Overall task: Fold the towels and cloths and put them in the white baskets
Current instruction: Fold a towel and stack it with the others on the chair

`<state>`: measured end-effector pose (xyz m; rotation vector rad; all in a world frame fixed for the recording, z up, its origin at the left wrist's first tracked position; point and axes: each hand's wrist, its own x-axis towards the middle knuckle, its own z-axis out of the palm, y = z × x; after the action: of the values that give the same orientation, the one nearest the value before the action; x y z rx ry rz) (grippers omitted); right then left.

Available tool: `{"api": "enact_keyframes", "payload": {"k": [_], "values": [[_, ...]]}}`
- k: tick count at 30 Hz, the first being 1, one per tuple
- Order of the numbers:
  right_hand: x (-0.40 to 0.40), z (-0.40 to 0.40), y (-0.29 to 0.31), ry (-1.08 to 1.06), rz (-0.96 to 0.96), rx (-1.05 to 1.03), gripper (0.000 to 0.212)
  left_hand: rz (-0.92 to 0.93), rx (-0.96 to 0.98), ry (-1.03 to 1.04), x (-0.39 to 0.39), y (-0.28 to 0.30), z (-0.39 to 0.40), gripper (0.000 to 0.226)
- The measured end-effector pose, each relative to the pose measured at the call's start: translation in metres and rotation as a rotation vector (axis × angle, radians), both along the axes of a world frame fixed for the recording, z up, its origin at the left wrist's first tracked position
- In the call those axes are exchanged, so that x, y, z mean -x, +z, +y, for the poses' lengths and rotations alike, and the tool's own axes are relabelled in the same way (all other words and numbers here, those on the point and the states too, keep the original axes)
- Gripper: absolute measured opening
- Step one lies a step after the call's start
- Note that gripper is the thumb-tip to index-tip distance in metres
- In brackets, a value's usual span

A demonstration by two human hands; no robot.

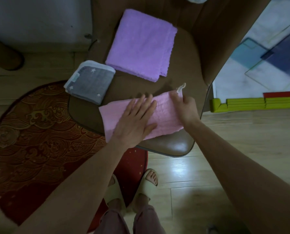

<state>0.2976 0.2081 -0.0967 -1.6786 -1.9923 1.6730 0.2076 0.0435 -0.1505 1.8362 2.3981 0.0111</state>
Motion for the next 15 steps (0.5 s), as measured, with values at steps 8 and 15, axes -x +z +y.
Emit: {"api": "enact_keyframes", "payload": {"k": [8,15], "values": [[-0.021,0.002,-0.013,0.035,0.019,-0.225,0.024,-0.024,0.032,-0.075,-0.001,-0.007,0.003,0.069],[-0.09,-0.017,-0.008,-0.32,0.096,-0.144,0.011,-0.024,0.034,-0.034,0.002,-0.001,0.011,0.07]]}}
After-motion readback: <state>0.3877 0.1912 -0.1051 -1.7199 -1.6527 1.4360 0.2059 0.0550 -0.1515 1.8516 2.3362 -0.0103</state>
